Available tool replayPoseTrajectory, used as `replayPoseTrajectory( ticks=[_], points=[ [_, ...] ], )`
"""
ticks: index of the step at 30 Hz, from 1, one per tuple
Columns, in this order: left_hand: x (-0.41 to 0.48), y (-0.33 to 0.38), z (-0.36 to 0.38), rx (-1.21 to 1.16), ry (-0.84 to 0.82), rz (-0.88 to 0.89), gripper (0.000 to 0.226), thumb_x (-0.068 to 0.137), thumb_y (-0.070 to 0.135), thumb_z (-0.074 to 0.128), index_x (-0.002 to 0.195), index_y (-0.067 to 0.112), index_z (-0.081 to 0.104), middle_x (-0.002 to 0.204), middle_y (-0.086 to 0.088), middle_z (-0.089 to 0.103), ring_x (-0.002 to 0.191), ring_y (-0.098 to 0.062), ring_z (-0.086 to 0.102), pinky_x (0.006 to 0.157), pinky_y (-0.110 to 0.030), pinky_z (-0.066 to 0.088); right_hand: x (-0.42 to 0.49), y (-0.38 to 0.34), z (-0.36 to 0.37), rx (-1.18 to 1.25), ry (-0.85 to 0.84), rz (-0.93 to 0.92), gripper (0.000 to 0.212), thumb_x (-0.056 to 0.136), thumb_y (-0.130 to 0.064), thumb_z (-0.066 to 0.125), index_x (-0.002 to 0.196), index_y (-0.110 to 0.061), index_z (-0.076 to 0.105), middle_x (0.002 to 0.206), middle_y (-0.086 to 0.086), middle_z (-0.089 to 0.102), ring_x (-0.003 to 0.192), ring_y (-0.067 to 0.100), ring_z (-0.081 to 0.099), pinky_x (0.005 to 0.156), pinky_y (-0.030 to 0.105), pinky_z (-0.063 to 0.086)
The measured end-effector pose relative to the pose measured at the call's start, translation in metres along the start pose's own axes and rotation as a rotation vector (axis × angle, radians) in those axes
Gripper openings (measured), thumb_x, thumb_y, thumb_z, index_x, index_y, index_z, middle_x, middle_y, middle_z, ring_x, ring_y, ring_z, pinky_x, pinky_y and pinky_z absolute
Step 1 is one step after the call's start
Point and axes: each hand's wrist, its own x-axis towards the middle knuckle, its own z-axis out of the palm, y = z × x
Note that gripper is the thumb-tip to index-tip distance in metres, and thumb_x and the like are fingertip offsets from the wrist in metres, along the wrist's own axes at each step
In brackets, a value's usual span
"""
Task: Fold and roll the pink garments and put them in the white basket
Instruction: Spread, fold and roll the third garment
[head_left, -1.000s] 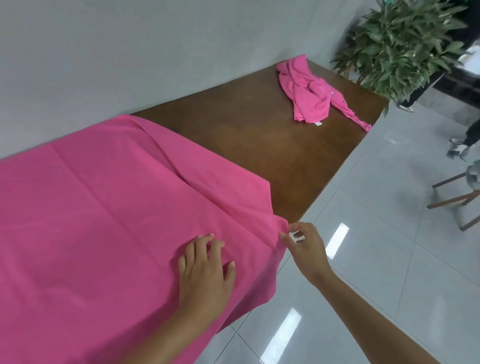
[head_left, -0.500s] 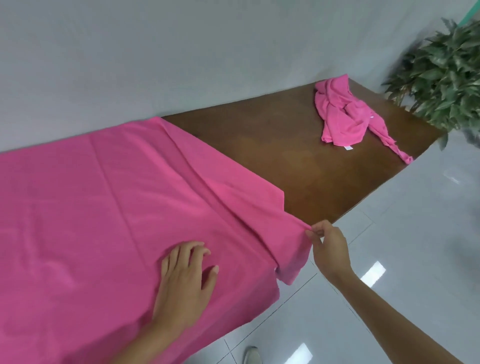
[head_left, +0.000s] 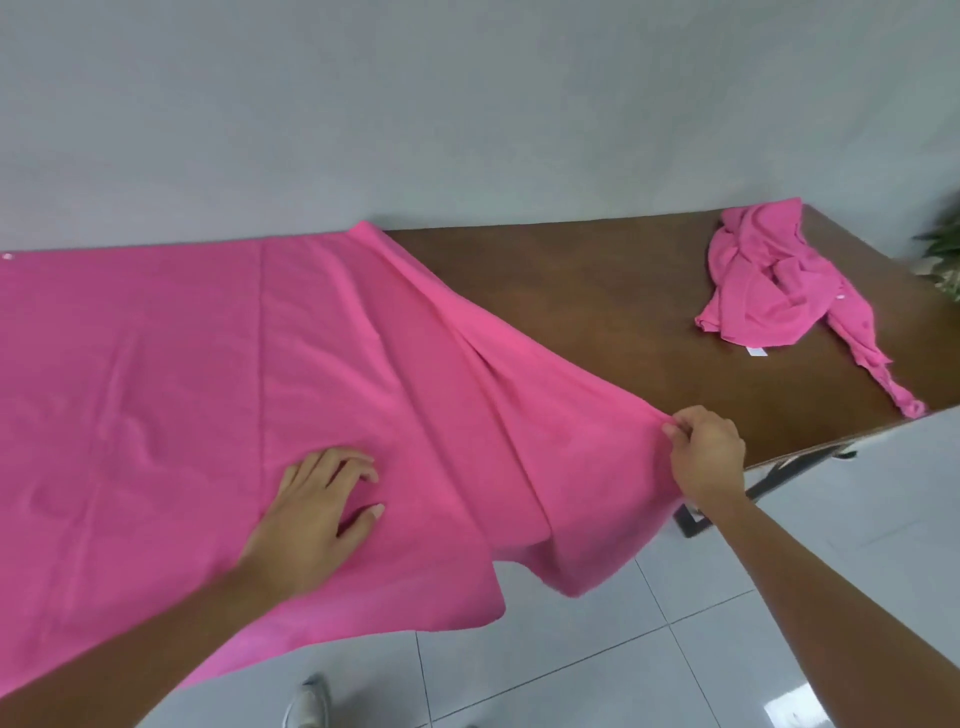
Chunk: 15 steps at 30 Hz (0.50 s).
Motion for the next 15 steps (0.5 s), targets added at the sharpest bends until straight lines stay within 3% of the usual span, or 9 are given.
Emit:
replayPoseTrajectory(
  ticks=[5,10,13,15],
  points=[
    [0.0,-0.001,-0.002,0.001,-0.002,0.002,0.031,0.094,0.052,0.048,0.111,0.029,0.058,0.126,0.012,0.054,0.121,-0.016,0.05,0.1,-0.032,0.033,-0.004,0.008,0.007,0.065,0.015,-0.022,0.02,0.096,-0.042,0.054,0.088,-0.025,0.062,0.085,-0.002,0.062,0.089,0.029,0.059,0.083,0.048,0.051],
    [0.0,0.0,0.0,0.009,0.001,0.014,0.031,0.095,0.052,0.048,0.113,0.028,0.058,0.126,0.012,0.052,0.122,-0.017,0.05,0.104,-0.033,0.033,-0.075,0.0,-0.007,0.161,0.123,-0.163,0.026,0.098,-0.024,0.06,0.119,-0.008,0.061,0.11,0.01,0.059,0.104,0.03,0.051,0.09,0.045,0.042],
    [0.0,0.0,0.0,0.016,0.005,0.018,0.031,0.095,0.051,0.048,0.112,0.027,0.058,0.126,0.011,0.053,0.122,-0.018,0.049,0.104,-0.034,0.033,-0.113,0.009,0.001,0.222,0.032,-0.276,0.033,0.103,-0.035,0.051,0.128,-0.015,0.06,0.118,0.0,0.062,0.111,0.018,0.053,0.097,0.041,0.044],
    [0.001,0.001,-0.001,0.017,0.006,0.017,0.031,0.095,0.051,0.048,0.112,0.027,0.058,0.126,0.011,0.053,0.122,-0.018,0.049,0.104,-0.034,0.033,-0.124,0.018,0.008,0.154,-0.005,-0.315,0.047,0.103,-0.044,0.043,0.139,-0.017,0.056,0.136,-0.002,0.06,0.128,0.017,0.051,0.107,0.039,0.039]
  ],
)
